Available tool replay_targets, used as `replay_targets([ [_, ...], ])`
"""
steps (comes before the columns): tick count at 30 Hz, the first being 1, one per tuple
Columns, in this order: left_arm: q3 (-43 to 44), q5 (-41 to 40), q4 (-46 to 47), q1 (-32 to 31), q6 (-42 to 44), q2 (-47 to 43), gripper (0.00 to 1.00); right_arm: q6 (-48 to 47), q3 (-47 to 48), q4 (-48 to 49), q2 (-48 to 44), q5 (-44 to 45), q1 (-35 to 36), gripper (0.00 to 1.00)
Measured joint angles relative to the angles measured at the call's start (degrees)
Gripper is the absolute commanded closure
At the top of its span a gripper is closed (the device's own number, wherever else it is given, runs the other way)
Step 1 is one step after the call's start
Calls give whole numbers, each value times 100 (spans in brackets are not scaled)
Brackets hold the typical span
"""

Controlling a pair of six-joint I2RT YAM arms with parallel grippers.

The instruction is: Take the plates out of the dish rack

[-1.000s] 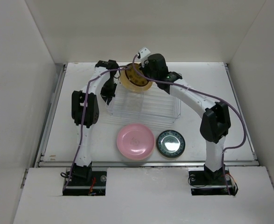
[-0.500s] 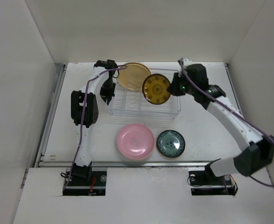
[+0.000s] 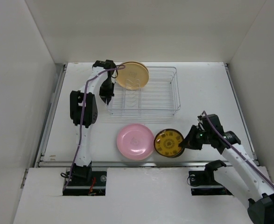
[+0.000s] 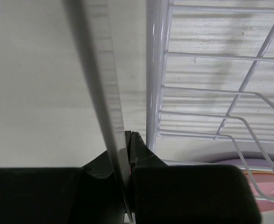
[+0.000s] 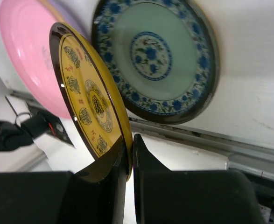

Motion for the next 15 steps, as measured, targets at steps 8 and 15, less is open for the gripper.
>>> replay_targets([
  [8,-28,-15,9,13,9,-26,85,595,-229,11,221,680,-7,48],
  [15,-109,-111,-24,98,-31,-107,45,634,-280,-52,450,1172,-9,26],
])
